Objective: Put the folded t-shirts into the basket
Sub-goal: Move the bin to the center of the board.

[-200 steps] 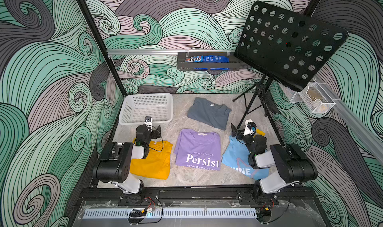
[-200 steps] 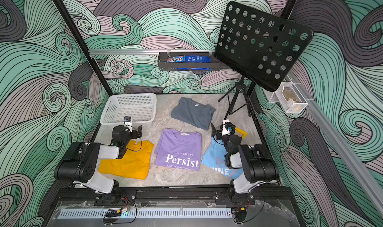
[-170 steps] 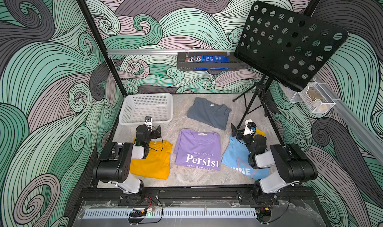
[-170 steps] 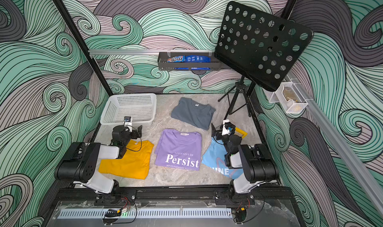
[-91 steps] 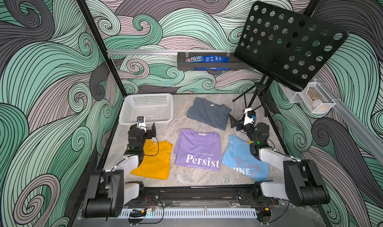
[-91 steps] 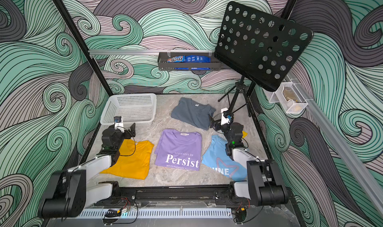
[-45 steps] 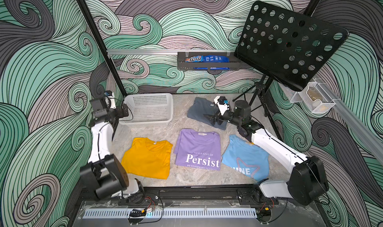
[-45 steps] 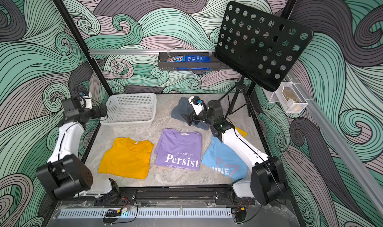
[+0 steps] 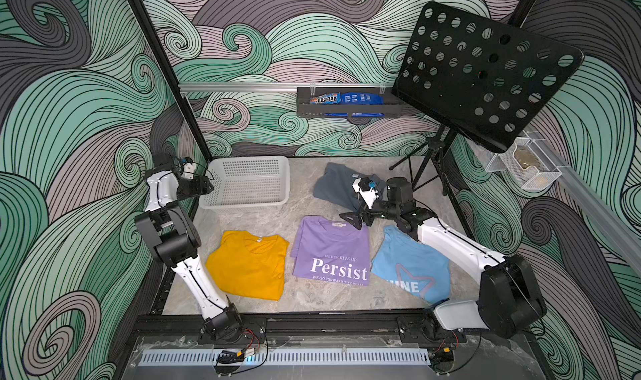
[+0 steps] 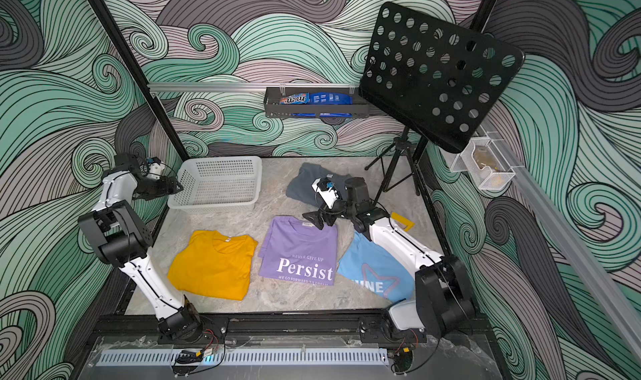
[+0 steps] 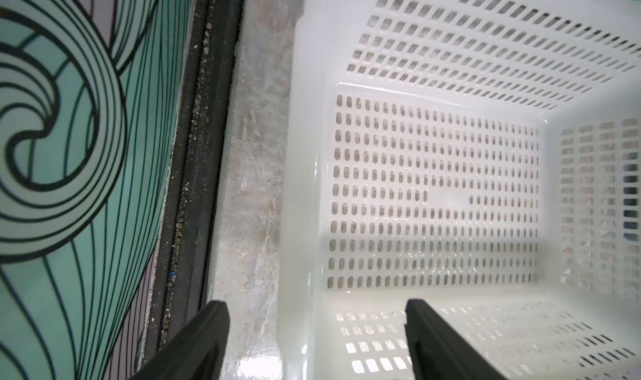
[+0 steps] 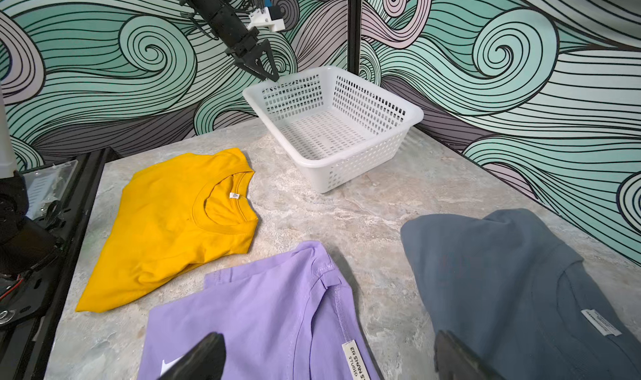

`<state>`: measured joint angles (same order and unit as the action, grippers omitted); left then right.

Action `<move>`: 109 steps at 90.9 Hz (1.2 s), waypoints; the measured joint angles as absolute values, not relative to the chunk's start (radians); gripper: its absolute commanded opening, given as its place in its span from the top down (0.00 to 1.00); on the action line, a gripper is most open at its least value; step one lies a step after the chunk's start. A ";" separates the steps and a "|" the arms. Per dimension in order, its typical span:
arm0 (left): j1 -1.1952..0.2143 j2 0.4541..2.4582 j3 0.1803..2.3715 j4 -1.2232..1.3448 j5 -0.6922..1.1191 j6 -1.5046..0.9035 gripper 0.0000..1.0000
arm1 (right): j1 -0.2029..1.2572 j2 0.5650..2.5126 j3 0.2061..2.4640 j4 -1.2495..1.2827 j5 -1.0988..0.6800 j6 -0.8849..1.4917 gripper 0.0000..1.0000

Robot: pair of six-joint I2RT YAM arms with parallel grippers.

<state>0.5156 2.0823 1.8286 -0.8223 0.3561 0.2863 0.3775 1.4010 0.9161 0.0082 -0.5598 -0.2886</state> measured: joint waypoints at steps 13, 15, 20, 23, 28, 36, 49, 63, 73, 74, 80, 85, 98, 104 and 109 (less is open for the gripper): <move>0.484 2.156 1.900 -0.846 0.350 0.307 0.30 | 0.340 1.401 0.916 0.007 -0.586 -0.289 0.01; 0.475 2.167 1.910 -0.849 0.349 0.312 0.32 | 0.333 1.401 0.916 0.007 -0.590 -0.289 0.01; 0.455 2.189 1.923 -0.854 0.340 0.318 0.36 | 0.315 1.401 0.916 0.006 -0.601 -0.289 0.01; 0.443 2.200 1.928 -0.856 0.340 0.326 0.41 | 0.305 1.401 0.916 0.004 -0.607 -0.289 0.01; 0.420 2.211 1.929 -0.864 0.333 0.329 0.45 | 0.290 1.403 0.916 0.002 -0.615 -0.289 0.01; 0.382 2.214 1.916 -0.871 0.326 0.329 0.50 | 0.270 1.407 0.916 -0.007 -0.623 -0.294 0.01; 0.320 2.176 1.805 -0.844 0.322 0.325 0.53 | 0.255 1.416 0.916 -0.022 -0.632 -0.305 0.01; 0.276 2.150 1.765 -0.840 0.317 0.321 0.58 | 0.255 1.432 0.916 -0.033 -0.643 -0.310 0.01; 0.260 2.149 1.765 -0.839 0.317 0.322 0.59 | 0.255 1.446 0.916 -0.037 -0.649 -0.312 0.01; 0.258 2.149 1.765 -0.839 0.317 0.322 0.59 | 0.255 1.447 0.916 -0.038 -0.649 -0.312 0.01; 0.250 2.149 1.765 -0.841 0.317 0.325 0.59 | 0.255 1.452 0.916 -0.041 -0.653 -0.312 0.01; 0.246 2.149 1.765 -0.844 0.317 0.328 0.60 | 0.255 1.455 0.916 -0.042 -0.656 -0.312 0.01; 0.231 2.149 1.767 -0.847 0.317 0.337 0.62 | 0.256 1.455 0.916 -0.044 -0.663 -0.312 0.01; 0.222 2.150 1.775 -0.857 0.318 0.348 0.63 | 0.256 1.455 0.916 -0.046 -0.664 -0.312 0.01; 0.218 2.151 1.790 -0.873 0.318 0.360 0.63 | 0.258 1.456 0.916 -0.048 -0.664 -0.312 0.01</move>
